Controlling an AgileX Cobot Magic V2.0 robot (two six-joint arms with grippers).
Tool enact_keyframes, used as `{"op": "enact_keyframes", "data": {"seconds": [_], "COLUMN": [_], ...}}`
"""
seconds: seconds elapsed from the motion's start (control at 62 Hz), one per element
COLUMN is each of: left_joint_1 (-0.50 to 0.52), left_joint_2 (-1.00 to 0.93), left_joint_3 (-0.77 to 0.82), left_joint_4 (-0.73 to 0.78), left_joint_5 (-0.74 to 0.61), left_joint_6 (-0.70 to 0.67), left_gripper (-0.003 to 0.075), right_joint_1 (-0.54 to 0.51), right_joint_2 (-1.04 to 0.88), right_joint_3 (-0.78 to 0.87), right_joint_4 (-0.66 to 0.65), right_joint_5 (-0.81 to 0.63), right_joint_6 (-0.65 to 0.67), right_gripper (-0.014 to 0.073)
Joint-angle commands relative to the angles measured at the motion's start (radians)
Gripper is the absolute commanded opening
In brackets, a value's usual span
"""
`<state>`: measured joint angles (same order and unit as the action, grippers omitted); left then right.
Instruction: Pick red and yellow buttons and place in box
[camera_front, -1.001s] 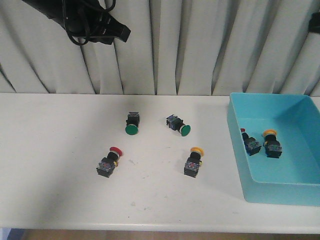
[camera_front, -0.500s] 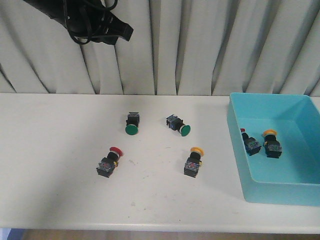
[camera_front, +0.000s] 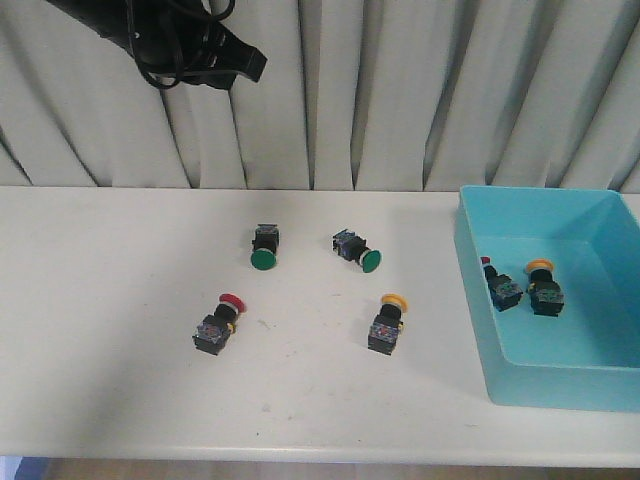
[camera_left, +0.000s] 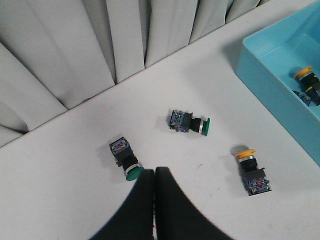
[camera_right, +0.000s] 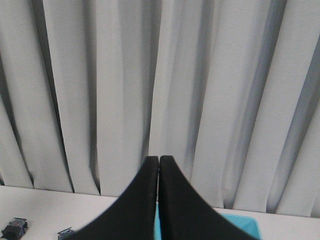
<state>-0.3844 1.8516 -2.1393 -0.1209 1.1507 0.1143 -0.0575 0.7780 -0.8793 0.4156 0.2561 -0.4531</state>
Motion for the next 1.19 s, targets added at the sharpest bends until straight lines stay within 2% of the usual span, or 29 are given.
{"op": "enact_keyframes", "data": {"seconds": [0.0, 0.355, 0.5, 0.581, 0.678, 0.936, 1.065, 1.178], "left_joint_1": [-0.001, -0.001, 0.012, 0.038, 0.081, 0.195, 0.235, 0.266], "left_joint_2": [-0.052, -0.055, -0.169, -0.297, -0.467, -1.05, -1.3, -1.467], "left_joint_3": [-0.025, -0.025, 0.06, 0.215, 0.466, 1.304, 1.64, 1.885], "left_joint_4": [-0.015, -0.004, 0.105, 0.152, 0.162, 0.159, 0.15, 0.141], "left_joint_5": [-0.051, -0.048, -0.084, -0.177, -0.357, -0.928, -1.089, -1.151], "left_joint_6": [-0.01, -0.009, -0.019, -0.043, -0.078, -0.087, -0.088, -0.095], "left_gripper": [-0.0006, -0.0006, -0.0006, -0.0006, -0.0006, -0.0006, -0.0006, -0.0006], "right_joint_1": [0.001, 0.001, 0.001, 0.001, 0.001, 0.001, 0.001, 0.001], "right_joint_2": [-0.006, -0.006, -0.006, -0.006, -0.006, -0.006, -0.006, -0.006], "right_joint_3": [-0.029, -0.029, -0.029, -0.029, -0.029, -0.029, -0.029, -0.029], "right_joint_4": [0.011, 0.011, 0.011, 0.011, 0.011, 0.011, 0.011, 0.011], "right_joint_5": [-0.075, -0.075, -0.075, -0.075, -0.075, -0.074, -0.074, -0.074], "right_joint_6": [-0.002, -0.002, -0.002, -0.002, -0.002, -0.002, -0.002, -0.002], "right_gripper": [-0.0008, -0.0008, -0.0008, -0.0008, -0.0008, -0.0008, -0.0008, -0.0008]}}
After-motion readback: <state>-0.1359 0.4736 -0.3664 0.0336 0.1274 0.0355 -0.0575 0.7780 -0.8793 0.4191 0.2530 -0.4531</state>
